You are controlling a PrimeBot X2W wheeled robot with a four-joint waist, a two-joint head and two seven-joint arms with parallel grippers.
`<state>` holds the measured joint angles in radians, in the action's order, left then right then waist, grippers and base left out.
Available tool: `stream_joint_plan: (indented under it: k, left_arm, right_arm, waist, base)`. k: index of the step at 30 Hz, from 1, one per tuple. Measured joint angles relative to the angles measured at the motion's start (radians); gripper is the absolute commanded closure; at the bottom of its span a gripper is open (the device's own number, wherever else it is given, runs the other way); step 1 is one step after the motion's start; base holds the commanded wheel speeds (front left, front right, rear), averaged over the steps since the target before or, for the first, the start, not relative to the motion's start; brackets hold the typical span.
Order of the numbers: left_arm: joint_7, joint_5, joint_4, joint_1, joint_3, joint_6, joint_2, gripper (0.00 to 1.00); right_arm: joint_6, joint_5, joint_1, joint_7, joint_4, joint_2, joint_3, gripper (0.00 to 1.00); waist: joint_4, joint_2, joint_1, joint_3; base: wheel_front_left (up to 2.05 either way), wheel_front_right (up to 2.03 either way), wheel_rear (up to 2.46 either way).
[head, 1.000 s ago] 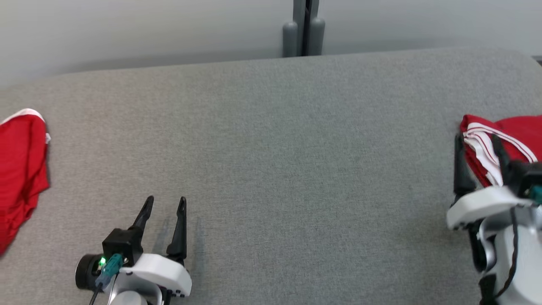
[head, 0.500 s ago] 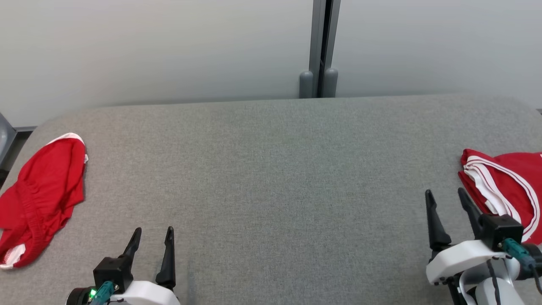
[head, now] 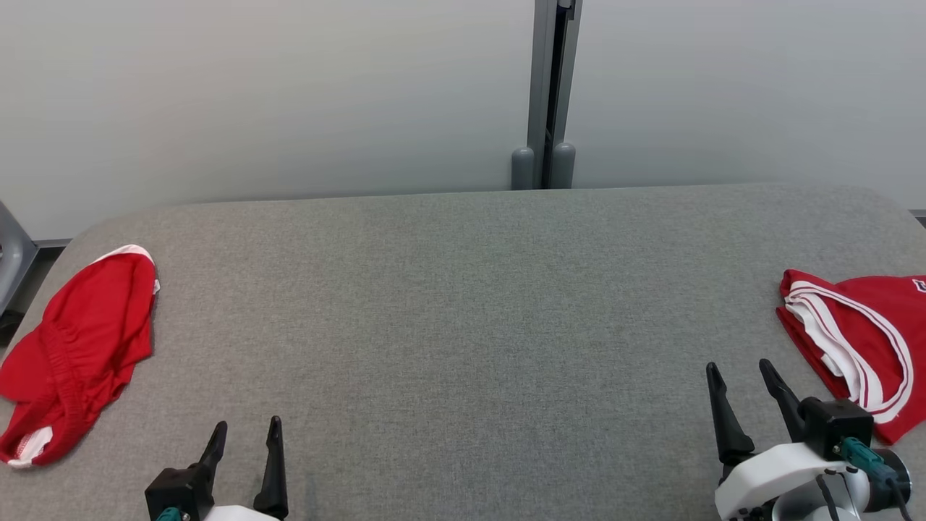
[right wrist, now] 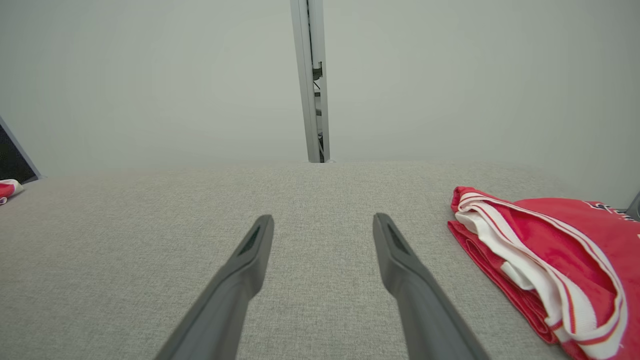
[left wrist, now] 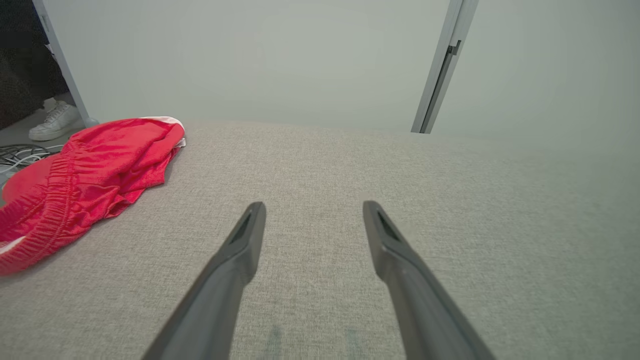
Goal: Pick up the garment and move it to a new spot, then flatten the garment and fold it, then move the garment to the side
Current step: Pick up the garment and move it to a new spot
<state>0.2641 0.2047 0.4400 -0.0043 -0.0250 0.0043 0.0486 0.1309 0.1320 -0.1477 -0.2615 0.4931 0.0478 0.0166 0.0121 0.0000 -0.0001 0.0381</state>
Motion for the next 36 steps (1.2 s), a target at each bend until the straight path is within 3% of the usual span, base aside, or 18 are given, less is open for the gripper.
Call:
stream_joint_plan:
  k: [10,29,36]
  left_arm:
    - [0.000,-0.004,0.010,-0.011,0.013,0.006,0.000,0.00]
    - [0.000,-0.026,0.026,-0.018,0.140,-0.004,0.000,0.00]
    - [0.000,0.002,0.035,-0.006,0.152,-0.023,0.001,0.00]
  right_arm:
    - [0.000,0.011,0.006,0.000,-0.003,0.001,0.027,0.00]
    - [0.000,0.044,-0.005,0.000,-0.002,0.000,0.116,0.00]
    - [0.000,0.044,-0.039,0.000,0.005,-0.002,0.147,0.00]
  waist:
    - [0.067,0.0000,0.0000,-0.014]
    - [0.415,0.0000,0.0000,-0.039]
    - [0.484,0.0000,0.0001,-0.055]
  base:
    - [0.00,0.00,0.00]
    - [0.00,0.00,0.00]
    - [0.00,0.00,0.00]
